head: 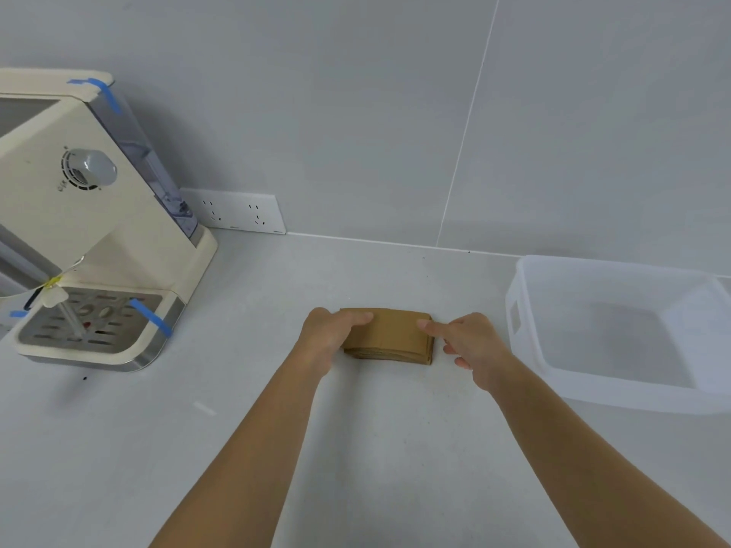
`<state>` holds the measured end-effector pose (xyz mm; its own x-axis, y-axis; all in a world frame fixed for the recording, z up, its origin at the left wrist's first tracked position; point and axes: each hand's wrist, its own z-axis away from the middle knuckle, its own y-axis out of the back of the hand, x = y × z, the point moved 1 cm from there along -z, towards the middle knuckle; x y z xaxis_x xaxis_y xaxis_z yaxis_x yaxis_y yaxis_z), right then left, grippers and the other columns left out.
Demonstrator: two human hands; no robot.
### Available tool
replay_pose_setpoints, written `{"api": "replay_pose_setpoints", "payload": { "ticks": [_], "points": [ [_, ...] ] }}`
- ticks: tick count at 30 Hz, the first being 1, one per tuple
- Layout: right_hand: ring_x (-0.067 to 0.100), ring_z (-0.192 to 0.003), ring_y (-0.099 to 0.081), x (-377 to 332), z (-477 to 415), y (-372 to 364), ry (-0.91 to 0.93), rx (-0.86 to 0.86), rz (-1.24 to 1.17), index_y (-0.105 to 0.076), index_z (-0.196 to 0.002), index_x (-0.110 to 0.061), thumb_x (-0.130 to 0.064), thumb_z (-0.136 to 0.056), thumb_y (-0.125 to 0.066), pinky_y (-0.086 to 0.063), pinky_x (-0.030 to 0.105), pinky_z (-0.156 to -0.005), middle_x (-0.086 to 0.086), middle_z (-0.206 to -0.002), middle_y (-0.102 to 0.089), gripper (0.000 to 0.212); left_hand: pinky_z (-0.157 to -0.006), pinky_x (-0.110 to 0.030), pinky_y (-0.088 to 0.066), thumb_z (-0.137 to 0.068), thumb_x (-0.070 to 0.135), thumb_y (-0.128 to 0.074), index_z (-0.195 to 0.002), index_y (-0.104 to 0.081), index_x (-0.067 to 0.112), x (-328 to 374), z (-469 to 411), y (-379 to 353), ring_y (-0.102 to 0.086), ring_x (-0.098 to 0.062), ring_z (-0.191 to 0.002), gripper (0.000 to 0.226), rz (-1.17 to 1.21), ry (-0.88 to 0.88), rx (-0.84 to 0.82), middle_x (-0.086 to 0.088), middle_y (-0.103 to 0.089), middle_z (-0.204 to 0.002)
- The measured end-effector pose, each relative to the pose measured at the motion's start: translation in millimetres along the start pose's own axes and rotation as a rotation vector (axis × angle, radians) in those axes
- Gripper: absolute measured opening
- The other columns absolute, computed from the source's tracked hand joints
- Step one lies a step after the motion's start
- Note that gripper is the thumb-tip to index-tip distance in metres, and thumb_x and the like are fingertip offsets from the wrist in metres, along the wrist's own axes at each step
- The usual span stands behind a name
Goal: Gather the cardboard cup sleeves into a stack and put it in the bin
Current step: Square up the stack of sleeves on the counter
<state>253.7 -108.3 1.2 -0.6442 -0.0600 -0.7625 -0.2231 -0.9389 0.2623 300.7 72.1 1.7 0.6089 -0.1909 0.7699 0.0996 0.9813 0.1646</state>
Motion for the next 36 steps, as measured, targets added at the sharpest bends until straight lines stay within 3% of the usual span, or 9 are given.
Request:
{"api": "replay_pose_setpoints", "payload": {
  "ticks": [2, 6, 11, 15, 20, 24, 28, 32, 36],
  "points": [
    [0.03, -0.107, -0.057, -2, 0, 0, -0.035, -0.031, -0.004, -0.047, -0.11, 0.0, -0.034, -0.072, -0.076, -0.044, 0.036, -0.078, 0.016, -0.112, -0.057, 0.058, -0.101, -0.035, -0.037, -0.077, 0.026, -0.073, -0.137, -0.03, 0.0, 5, 0, -2, -0.04, -0.029, -0.127, 0.079, -0.063, 0.015, -0.028, -0.012, -0.039, -0.142],
    [0.026, -0.097, -0.057, -2, 1, -10, -0.039, -0.076, -0.012, -0.046, -0.089, -0.005, -0.023, -0.072, -0.078, -0.038, 0.024, -0.059, 0.011, -0.105, -0.057, 0.041, -0.09, -0.032, -0.04, -0.072, 0.016, -0.077, -0.13, -0.037, 0.0, 4, -5, -8, -0.044, -0.025, -0.118, 0.073, -0.117, 0.033, -0.076, -0.01, -0.045, -0.13],
    [0.013, -0.069, -0.049, 4, -1, -10, -0.074, -0.139, -0.092, -0.056, -0.099, -0.001, -0.017, -0.068, -0.081, -0.037, 0.021, -0.058, 0.002, -0.079, -0.054, 0.043, -0.09, -0.033, -0.047, -0.067, 0.009, -0.079, -0.119, -0.05, 0.002, 4, -8, -7, -0.054, -0.022, -0.106, 0.06, -0.071, 0.12, -0.175, -0.005, -0.057, -0.114],
    [0.018, -0.093, -0.061, 8, 2, -4, -0.064, -0.265, -0.151, -0.063, -0.105, 0.002, -0.012, -0.07, -0.078, -0.048, 0.023, -0.081, 0.007, -0.101, -0.066, 0.04, -0.092, -0.034, -0.049, -0.069, -0.001, -0.073, -0.099, -0.066, 0.005, -1, -1, -2, -0.064, -0.022, -0.097, 0.031, 0.061, 0.162, -0.334, -0.01, -0.069, -0.102],
    [0.013, -0.097, -0.064, 10, 17, -6, 0.157, -0.383, -0.158, -0.061, -0.109, -0.01, -0.005, -0.08, -0.067, -0.052, 0.017, -0.074, 0.003, -0.107, -0.068, 0.03, -0.089, -0.032, -0.05, -0.067, 0.002, -0.075, -0.109, -0.064, 0.007, -12, 6, 2, -0.065, -0.023, -0.102, 0.044, 0.074, -0.086, -0.345, -0.01, -0.07, -0.11],
    [0.016, -0.107, -0.058, 20, 22, -8, 0.335, -0.239, -0.141, -0.051, -0.111, -0.023, -0.006, -0.079, -0.068, -0.049, 0.032, -0.091, 0.0, -0.114, -0.061, 0.04, -0.082, -0.029, -0.052, -0.062, 0.002, -0.079, -0.11, -0.05, 0.019, -25, 18, 4, -0.062, -0.015, -0.098, 0.059, 0.129, -0.388, -0.249, -0.002, -0.062, -0.108],
    [0.01, -0.105, -0.056, 34, 28, -12, 0.528, -0.182, -0.075, -0.046, -0.101, -0.035, -0.004, -0.079, -0.067, -0.046, 0.025, -0.091, -0.008, -0.107, -0.058, 0.044, -0.076, -0.021, -0.051, -0.062, 0.002, -0.076, -0.109, -0.047, 0.021, -43, 27, 4, -0.061, -0.004, -0.093, 0.059, 0.129, -0.6, -0.21, 0.002, -0.06, -0.107],
    [0.009, -0.108, -0.052, 53, 26, -17, 0.494, -0.199, -0.046, -0.041, -0.12, -0.028, -0.01, -0.072, -0.072, -0.045, 0.024, -0.092, -0.009, -0.113, -0.053, 0.059, -0.081, -0.019, -0.05, -0.06, 0.013, -0.077, -0.12, -0.047, 0.027, -66, 27, 0, -0.058, 0.002, -0.103, 0.069, 0.112, -0.589, -0.253, 0.01, -0.055, -0.121],
    [0.009, -0.112, -0.055, 64, 27, -30, 0.402, -0.224, -0.366, -0.041, -0.13, -0.029, -0.031, -0.069, -0.071, -0.045, 0.025, -0.089, -0.006, -0.121, -0.054, 0.069, -0.088, -0.018, -0.044, -0.07, 0.033, -0.066, -0.122, -0.047, 0.037, -72, 24, -8, -0.052, 0.003, -0.113, 0.055, 0.252, -0.504, -0.241, 0.014, -0.049, -0.13]
  ]
}}
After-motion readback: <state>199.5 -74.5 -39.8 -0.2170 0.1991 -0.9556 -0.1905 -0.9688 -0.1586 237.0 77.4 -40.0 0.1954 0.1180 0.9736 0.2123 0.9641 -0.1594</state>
